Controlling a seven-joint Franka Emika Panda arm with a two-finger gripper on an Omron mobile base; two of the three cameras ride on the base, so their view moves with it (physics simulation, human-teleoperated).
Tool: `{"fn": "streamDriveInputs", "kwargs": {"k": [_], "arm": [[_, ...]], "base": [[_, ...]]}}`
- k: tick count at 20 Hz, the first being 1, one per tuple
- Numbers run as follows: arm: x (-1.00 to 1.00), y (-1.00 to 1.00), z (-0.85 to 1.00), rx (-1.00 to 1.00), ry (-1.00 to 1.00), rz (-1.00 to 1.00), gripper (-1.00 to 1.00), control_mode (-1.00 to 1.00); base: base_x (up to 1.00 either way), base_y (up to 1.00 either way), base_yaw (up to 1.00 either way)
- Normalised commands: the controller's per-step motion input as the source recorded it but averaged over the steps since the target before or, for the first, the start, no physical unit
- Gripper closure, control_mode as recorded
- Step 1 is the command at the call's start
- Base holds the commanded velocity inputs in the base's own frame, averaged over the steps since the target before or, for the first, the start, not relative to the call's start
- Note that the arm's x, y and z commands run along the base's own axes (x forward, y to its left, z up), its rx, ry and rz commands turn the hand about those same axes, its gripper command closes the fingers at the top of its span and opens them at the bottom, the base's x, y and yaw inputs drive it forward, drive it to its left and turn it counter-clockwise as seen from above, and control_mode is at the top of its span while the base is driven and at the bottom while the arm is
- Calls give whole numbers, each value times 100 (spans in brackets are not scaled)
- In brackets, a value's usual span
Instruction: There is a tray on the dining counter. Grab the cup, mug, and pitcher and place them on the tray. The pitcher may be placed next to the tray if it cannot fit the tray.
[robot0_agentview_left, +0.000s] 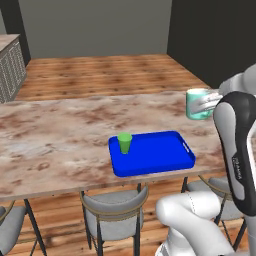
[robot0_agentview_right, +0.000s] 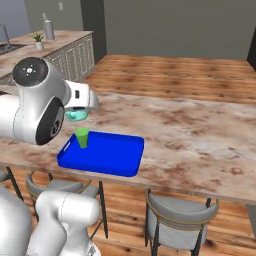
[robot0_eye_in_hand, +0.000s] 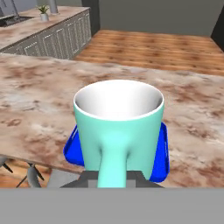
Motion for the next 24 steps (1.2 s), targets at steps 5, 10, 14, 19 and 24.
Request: {"fn": "streamDriveInputs", "kwargs": {"k": [5,10,14,19,24], "arm": [[6,0,-46,0,5,16,100,-100],[22,0,-57,0,0,11,100,-100],[34,0,-42,0,0,6,100,-100],[47,0,-39,0,0,1,100,-100],[47,0,-49,0,0,2,100,-100]], "base": [[0,0,0],[0,0,0],[0,0,0],[0,0,0],[0,0,0]]}}
